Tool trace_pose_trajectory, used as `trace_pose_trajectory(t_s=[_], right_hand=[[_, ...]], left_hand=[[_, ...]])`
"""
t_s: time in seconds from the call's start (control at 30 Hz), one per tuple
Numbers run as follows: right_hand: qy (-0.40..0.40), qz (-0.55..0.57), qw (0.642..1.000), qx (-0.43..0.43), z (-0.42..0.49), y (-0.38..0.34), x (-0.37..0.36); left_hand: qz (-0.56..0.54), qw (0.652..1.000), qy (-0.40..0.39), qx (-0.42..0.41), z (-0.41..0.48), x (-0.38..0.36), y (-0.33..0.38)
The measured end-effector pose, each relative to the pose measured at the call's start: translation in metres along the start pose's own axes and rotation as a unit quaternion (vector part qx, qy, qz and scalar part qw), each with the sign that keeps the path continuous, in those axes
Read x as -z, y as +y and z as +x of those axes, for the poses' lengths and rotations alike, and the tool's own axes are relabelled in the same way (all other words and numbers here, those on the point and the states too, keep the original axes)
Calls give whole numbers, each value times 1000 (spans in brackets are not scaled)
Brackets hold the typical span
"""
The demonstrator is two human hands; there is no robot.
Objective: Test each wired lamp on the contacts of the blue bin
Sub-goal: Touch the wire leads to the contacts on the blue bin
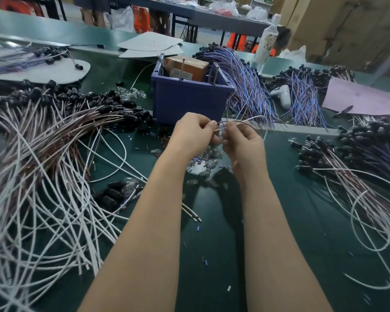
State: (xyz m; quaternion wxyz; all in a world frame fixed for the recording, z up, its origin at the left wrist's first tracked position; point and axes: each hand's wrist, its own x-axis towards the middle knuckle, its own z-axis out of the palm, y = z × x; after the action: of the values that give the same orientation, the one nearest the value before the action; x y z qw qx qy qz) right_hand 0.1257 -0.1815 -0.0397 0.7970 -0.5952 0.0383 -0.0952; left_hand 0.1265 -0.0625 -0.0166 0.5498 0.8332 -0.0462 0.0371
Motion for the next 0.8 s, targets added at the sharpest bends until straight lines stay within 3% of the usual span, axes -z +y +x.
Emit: trace_pose_trajectory(t_s=[0.13, 0.2, 0.3, 0.4, 0.47, 0.63, 0.7, 0.8], right_hand=[[102, 245, 963, -37, 4, -6, 11], [137, 280, 949, -48, 5, -5, 14], [111, 253, 960, -57, 5, -1, 12], [-34, 166, 983, -76, 1, 0, 6], [-81, 104, 990, -54, -1, 2, 3], [5, -99, 993, 62, -1, 7, 0], [59, -42, 996, 49, 0, 7, 3], [111, 142, 984, -13, 2, 3, 7]], left_hand=[[1, 1000, -18, 16, -1, 2, -2], [12, 999, -27, 20, -1, 2, -1], [15, 1000, -15, 4, 0, -1, 0], [9, 1000, -4, -13, -1, -4, 2], [12, 1000, 1, -16, -1, -5, 2], [41, 999, 3, -3, 0, -3, -2], [43, 999, 2, 4, 0, 0, -3], [49, 999, 5, 12, 1, 3, -5]])
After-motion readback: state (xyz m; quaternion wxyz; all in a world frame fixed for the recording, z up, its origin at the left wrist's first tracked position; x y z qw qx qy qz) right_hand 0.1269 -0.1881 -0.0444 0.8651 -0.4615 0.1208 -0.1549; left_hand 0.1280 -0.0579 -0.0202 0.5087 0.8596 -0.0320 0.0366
